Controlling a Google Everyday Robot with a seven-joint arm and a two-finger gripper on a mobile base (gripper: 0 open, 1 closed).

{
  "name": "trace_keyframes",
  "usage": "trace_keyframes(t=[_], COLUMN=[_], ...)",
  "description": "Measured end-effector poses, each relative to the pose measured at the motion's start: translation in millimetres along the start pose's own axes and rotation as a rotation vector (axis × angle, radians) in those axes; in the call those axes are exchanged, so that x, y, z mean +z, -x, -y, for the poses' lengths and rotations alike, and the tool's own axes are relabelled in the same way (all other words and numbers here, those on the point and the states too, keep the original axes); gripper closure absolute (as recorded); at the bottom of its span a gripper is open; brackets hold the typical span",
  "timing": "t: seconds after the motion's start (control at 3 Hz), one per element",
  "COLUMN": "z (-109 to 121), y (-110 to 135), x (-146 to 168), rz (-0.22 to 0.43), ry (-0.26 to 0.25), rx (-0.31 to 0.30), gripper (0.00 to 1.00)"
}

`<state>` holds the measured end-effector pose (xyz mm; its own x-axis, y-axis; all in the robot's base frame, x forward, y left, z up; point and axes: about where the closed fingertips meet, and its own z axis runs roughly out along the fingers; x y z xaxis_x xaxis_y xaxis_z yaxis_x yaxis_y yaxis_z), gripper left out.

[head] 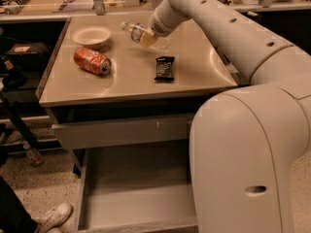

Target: Pick water bottle from middle drawer and place on counter

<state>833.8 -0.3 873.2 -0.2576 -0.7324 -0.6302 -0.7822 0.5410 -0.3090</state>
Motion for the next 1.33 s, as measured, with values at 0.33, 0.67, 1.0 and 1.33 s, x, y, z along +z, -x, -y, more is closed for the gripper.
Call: trace_keyframes(t=[0.33, 0.67, 1.0, 1.33], z=[-11, -11, 8, 5], y=[2, 14, 36, 34], x=[5, 11, 16, 24], rz=[0.004, 0.031, 0.062, 0.060], ry=[0.002, -0.017, -0.067, -0.068], rx=[-0.026, -0.059, -0.079, -0.073], gripper=[1.00, 1.00, 1.00, 1.00])
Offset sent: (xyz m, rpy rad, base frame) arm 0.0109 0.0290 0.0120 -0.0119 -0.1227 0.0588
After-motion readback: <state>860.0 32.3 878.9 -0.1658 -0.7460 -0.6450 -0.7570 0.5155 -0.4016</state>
